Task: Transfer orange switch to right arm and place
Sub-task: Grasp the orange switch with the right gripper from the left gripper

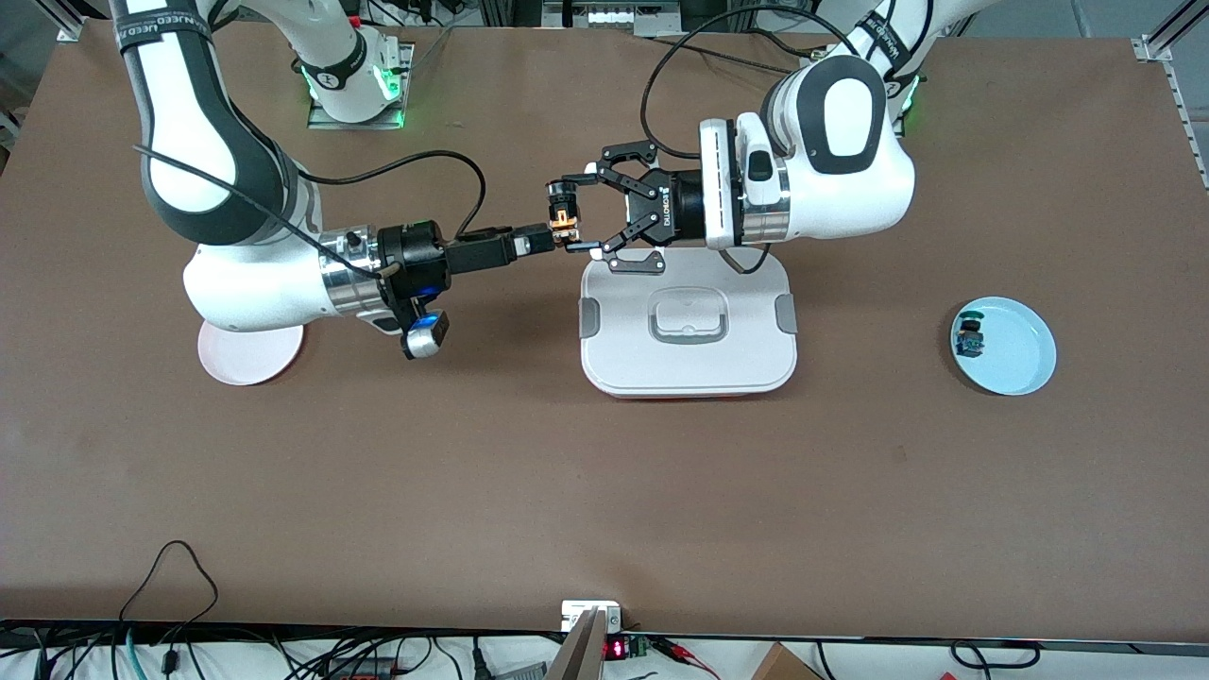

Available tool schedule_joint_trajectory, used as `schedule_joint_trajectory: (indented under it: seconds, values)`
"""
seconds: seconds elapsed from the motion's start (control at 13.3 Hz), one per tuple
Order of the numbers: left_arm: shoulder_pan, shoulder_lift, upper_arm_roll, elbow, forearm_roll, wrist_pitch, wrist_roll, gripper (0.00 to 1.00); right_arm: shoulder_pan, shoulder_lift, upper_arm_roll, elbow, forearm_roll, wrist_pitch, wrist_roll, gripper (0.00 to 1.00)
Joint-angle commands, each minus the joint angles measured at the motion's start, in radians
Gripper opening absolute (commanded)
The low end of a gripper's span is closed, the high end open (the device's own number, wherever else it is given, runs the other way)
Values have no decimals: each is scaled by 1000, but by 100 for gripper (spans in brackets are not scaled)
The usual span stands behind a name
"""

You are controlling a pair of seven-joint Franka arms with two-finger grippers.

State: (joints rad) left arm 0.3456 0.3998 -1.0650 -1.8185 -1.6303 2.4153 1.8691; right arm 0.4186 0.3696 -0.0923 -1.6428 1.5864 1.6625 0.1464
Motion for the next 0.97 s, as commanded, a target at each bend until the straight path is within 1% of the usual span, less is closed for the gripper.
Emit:
schedule_joint_trajectory:
  seconds: [0.0, 0.3, 0.53, 0.75, 0.9]
  values:
    - [13, -18, -9, -7, -28, 1, 8, 0, 5, -81, -6, -100, 23, 0, -34, 100]
    - [13, -16, -9, -7, -28, 1, 10, 1, 20, -90, -6, -98, 29, 17, -34, 100]
    - [13, -16, -9, -7, -28, 1, 10, 1, 34, -77, -6, -97, 119, 63, -41, 100]
    - [13, -16, -9, -4, -26, 1, 13, 1, 54, -74, -6, -98, 132, 103, -77, 100]
    - [13, -16, -9, -2, -26, 1, 13, 1, 57, -74, -6, -100, 132, 105, -83, 100]
